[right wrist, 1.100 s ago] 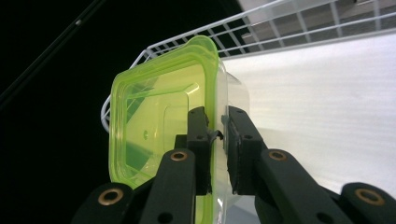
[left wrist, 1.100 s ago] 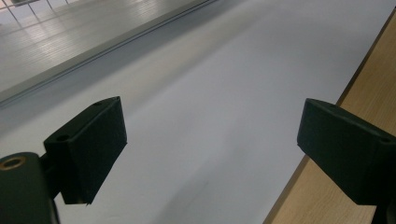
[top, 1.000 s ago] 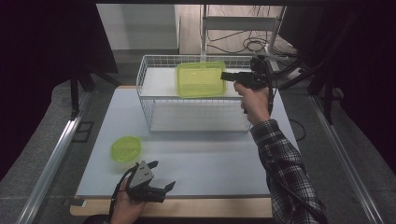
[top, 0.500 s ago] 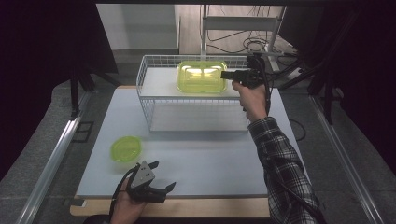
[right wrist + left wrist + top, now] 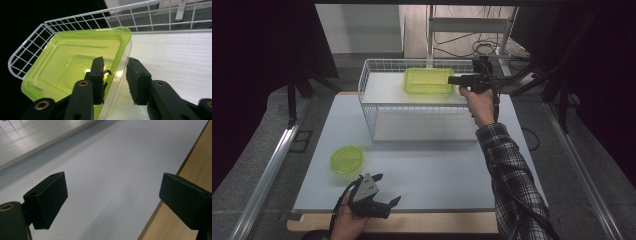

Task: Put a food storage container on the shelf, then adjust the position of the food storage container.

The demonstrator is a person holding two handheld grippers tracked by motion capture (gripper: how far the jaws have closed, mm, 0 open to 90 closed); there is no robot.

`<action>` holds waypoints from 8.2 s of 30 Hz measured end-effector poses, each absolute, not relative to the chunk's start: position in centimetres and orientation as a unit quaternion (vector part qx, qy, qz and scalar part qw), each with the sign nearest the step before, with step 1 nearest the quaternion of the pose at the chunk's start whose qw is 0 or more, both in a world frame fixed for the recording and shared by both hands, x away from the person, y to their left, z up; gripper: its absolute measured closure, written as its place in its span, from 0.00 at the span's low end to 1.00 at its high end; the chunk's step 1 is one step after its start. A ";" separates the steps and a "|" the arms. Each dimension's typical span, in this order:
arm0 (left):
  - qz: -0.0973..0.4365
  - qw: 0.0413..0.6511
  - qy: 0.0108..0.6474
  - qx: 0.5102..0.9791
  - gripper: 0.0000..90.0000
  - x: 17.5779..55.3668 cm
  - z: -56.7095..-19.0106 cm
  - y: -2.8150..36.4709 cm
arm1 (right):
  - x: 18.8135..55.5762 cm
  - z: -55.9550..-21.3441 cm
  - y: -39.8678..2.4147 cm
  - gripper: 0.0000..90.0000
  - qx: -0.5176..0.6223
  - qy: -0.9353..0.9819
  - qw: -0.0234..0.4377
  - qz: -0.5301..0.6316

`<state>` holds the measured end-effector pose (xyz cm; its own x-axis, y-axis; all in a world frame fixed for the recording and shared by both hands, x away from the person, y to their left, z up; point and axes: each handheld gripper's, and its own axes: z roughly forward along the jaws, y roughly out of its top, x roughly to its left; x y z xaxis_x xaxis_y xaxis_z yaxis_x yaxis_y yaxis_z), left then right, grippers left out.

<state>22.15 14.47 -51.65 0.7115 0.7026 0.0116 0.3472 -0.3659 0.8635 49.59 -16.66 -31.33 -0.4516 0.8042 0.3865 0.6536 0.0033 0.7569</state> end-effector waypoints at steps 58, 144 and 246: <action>0.199 0.438 0.343 0.807 0.09 22.3 -51.7 14.4 | 42.4 -30.7 -14.9 0.91 0.376 0.798 0.157 0.444; 0.202 0.418 0.451 0.762 0.95 25.8 -48.2 20.0 | 29.7 -50.4 -23.4 0.06 0.320 0.835 0.144 0.425; 0.195 0.381 0.431 0.794 0.98 30.6 -50.6 16.0 | 29.9 -51.8 -22.7 0.08 0.312 0.863 0.118 0.380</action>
